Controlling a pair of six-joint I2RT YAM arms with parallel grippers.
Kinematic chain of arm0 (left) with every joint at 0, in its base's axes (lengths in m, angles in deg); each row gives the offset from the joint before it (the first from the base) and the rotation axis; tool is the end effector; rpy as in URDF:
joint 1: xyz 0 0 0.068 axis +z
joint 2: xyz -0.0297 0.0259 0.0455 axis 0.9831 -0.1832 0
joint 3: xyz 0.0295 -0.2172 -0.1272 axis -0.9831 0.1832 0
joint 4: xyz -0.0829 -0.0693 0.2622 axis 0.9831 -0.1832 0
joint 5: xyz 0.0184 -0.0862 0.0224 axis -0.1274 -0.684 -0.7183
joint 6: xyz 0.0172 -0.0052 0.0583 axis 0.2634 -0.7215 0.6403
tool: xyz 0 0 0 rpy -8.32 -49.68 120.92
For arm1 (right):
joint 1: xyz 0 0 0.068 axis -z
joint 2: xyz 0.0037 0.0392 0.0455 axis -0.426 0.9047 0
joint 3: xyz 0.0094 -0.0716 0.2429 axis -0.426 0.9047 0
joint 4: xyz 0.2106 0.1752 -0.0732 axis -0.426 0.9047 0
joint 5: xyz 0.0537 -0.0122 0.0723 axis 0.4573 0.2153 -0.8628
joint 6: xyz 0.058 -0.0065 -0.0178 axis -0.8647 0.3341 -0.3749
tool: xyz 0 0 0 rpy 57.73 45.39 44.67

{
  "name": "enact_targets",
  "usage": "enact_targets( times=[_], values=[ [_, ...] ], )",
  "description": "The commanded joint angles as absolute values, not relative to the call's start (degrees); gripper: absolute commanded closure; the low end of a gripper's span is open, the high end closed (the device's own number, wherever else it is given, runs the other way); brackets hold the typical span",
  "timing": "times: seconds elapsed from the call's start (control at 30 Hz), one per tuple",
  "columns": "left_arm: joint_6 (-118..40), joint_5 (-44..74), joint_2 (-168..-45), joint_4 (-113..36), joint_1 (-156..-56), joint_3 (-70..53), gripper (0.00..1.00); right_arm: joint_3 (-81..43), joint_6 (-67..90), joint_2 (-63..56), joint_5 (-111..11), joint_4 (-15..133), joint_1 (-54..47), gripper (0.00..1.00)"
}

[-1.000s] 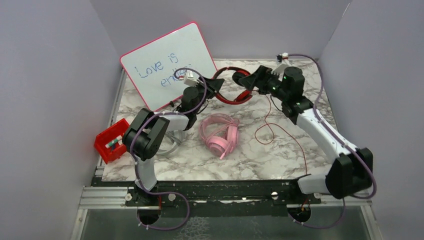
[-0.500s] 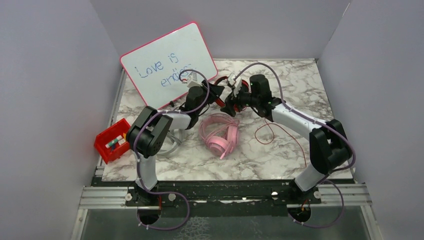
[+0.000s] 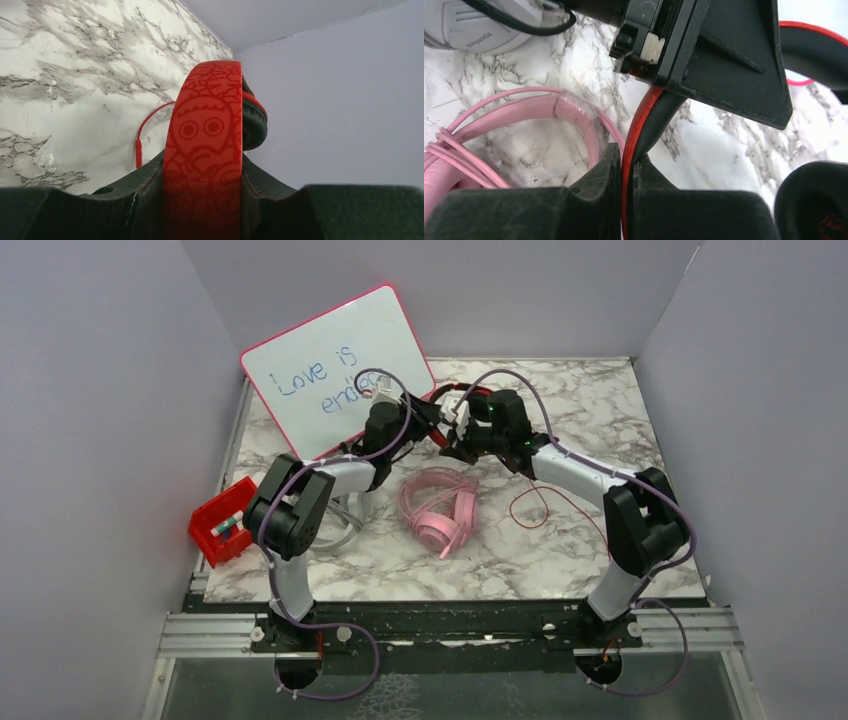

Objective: Wrap the headphones
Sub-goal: Adjust the headphones.

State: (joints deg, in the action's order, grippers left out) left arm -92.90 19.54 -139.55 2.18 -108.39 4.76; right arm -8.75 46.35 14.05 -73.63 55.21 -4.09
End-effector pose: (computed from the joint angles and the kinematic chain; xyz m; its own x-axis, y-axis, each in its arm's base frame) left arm 0.3797 -0.2131 0.1680 -0.5261 -0.7440 -0.4119 0.1394 0.4024 -0.9048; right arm 0.3481 0.2227 0.2004 -0.0063 -0.4620 -0.8868 -0.9220 0.3459 -0.1737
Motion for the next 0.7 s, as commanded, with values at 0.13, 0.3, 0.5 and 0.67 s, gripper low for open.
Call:
enact_targets(
  times=[0.13, 0.3, 0.5, 0.67],
  values=[
    [-90.6, -8.3, -131.0, -11.2, -101.0, -1.3, 0.37, -11.7, 59.8, 9.4, -77.6, 63.0, -3.8, 1.0],
    [-87.0, -20.1, -129.1, -15.3, -96.4, -1.1, 0.14, -11.2, 62.3, 7.1, -81.8, 65.2, -3.9, 1.0],
    [-74.0, -22.5, -130.9, -32.5, -96.7, -8.9, 0.13, -11.0, 61.8, 5.4, -83.1, 64.3, -4.1, 1.0],
    [-74.9, -22.2, -131.6, -30.0, -97.6, -8.8, 0.17, -11.8, 61.3, 5.6, -83.7, 64.6, -4.5, 1.0]
  ],
)
